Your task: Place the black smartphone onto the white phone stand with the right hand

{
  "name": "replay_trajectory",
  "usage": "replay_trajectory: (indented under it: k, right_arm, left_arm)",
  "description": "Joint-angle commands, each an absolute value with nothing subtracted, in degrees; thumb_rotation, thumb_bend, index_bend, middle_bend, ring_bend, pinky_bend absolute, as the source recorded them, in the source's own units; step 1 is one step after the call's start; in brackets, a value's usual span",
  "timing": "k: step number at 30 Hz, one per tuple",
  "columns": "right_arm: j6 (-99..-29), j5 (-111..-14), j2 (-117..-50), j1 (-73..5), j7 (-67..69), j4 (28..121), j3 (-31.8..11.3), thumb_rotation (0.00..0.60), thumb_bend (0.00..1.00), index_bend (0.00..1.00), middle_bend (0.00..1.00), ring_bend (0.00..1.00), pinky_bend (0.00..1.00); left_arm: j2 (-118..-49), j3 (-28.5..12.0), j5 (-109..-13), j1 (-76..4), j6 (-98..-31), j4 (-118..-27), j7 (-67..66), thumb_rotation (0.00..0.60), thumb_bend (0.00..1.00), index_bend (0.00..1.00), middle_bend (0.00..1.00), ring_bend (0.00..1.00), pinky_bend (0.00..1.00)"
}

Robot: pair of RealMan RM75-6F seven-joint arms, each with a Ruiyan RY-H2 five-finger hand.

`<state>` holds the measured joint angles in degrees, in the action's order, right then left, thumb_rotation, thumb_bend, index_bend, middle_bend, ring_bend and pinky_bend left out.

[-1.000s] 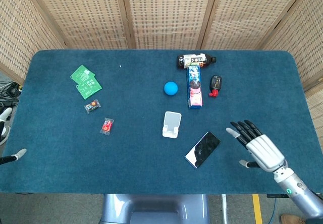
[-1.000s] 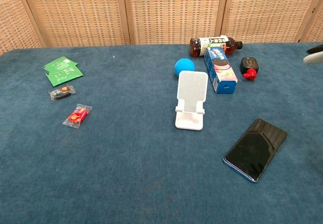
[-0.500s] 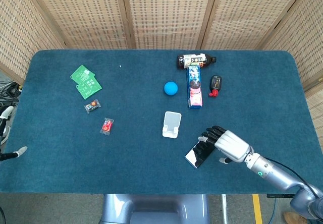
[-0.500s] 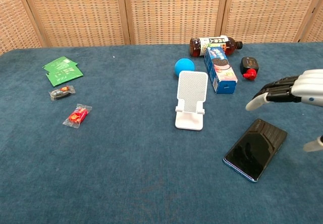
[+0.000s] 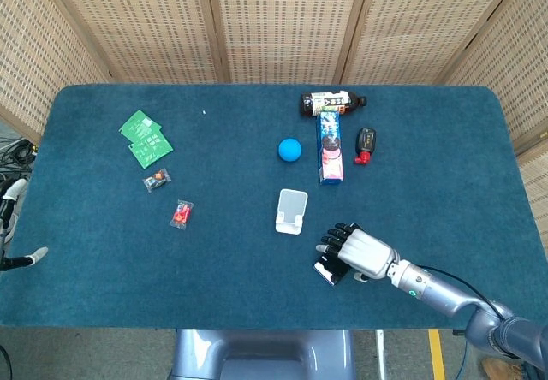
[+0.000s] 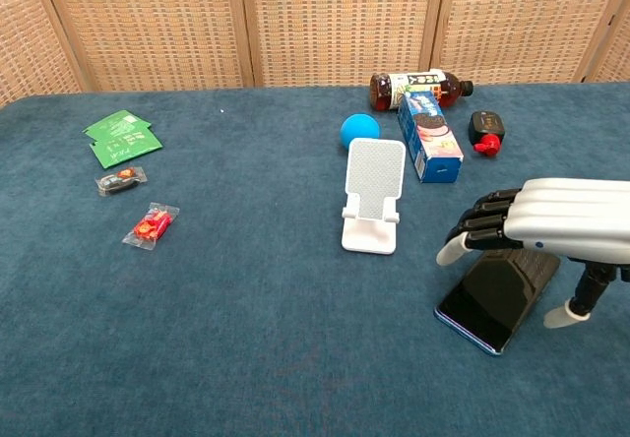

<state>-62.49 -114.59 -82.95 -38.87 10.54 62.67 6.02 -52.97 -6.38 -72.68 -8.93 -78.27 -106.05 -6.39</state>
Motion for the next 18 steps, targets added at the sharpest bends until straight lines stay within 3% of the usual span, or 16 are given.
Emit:
replay_trajectory:
  k: [1, 13, 18]
  right_arm:
    - [-62.0, -114.3, -83.5, -39.4, 9.7, 62.5, 6.2, 0.6, 0.05, 0.22, 0.28, 0.2, 0.21]
    - [-57.5, -112.4, -84.6, -41.6, 6.2, 62.9, 7.8, 0.6, 0.06, 0.26, 0.29, 0.21, 0.21]
    - [-56.4, -111.3, -84.9, -42.1, 5.1, 63.6, 8.3, 0.6, 0.13, 0.37, 0.39, 0.29, 0.23]
  left_arm:
    - [-53.0, -6.3, -72.7, -9.0, -78.2, -106.1, -6.5, 0.6, 0.0, 0.0, 0.0, 0.0, 0.0]
    - [-53.0, -6.2, -72.6, -9.0, -78.3, -106.2, -6.6, 0.6, 0.0, 0.0, 0.0, 0.0, 0.0]
    - [-52.9, -6.2, -72.7, -8.9, -78.3, -106.1, -6.2, 0.6, 0.0, 0.0, 0.0, 0.0, 0.0]
